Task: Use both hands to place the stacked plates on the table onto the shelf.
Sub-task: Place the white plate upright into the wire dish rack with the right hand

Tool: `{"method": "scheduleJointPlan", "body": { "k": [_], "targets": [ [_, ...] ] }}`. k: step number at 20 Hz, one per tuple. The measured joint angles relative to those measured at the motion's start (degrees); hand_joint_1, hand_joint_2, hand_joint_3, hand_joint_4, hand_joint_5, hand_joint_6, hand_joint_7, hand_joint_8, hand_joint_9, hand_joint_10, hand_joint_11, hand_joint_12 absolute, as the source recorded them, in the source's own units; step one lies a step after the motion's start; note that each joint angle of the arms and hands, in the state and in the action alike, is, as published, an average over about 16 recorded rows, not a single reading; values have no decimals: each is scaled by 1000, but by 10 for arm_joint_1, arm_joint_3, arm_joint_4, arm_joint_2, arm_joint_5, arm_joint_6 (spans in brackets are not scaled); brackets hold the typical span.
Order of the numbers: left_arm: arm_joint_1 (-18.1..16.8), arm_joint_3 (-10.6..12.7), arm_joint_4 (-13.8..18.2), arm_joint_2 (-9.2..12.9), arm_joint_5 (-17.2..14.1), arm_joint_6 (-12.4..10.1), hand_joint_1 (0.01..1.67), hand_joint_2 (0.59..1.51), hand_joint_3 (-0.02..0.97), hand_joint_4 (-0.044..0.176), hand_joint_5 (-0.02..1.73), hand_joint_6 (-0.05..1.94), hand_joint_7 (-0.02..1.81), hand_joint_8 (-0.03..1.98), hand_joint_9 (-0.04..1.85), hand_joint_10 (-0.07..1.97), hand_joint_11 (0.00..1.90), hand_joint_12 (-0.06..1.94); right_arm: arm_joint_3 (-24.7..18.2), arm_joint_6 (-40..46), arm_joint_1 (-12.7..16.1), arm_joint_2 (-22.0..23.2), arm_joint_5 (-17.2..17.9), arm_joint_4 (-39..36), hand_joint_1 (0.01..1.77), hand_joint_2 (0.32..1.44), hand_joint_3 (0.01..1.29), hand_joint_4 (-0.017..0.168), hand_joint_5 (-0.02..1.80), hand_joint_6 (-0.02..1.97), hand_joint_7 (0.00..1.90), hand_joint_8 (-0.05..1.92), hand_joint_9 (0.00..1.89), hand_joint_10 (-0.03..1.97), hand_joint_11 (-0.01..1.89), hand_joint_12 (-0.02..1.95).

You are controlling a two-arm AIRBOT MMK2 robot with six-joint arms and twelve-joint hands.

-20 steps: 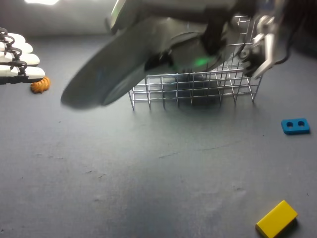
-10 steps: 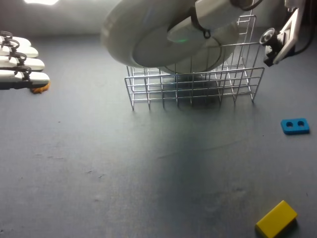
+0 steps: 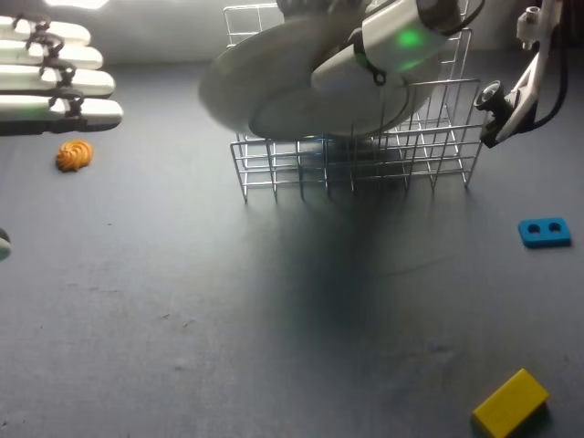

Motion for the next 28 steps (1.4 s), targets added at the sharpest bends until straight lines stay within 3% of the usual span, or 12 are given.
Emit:
{"method": "scheduleJointPlan", "body": {
  "k": [8,16,21,25,28],
  "targets": [
    [-77,11,84,-18,-107,-17,19,1185,7,6,72,21,45,11,19,20,17,2,37,-6,-11,-20,-8,30,1228,1009,12,11,960,959,1077,832,1219,18,765,1051],
    [-99,25,138,-31,-228,-54,19,1184,6,7,78,21,57,12,24,20,16,2,67,-23,-21,-37,-9,35,1222,1010,12,10,942,958,1054,866,1203,18,745,1068],
    [-97,27,143,-35,-272,-62,19,1185,6,7,84,21,66,12,29,20,16,2,82,-42,-33,-47,-4,36,1217,1010,11,8,921,970,1038,887,1175,18,723,1081],
    [-90,24,140,-36,-289,-49,19,1188,6,7,84,21,65,12,26,20,16,1,89,-59,-44,-53,3,36,1214,1011,11,3,897,999,1027,908,1145,19,698,1093],
    [-85,20,130,-37,-289,-33,19,1190,7,7,85,21,65,12,26,20,16,1,91,-71,-52,-56,9,36,1208,1017,11,-1,886,1009,1016,782,1112,19,678,1100]
  ]
}}
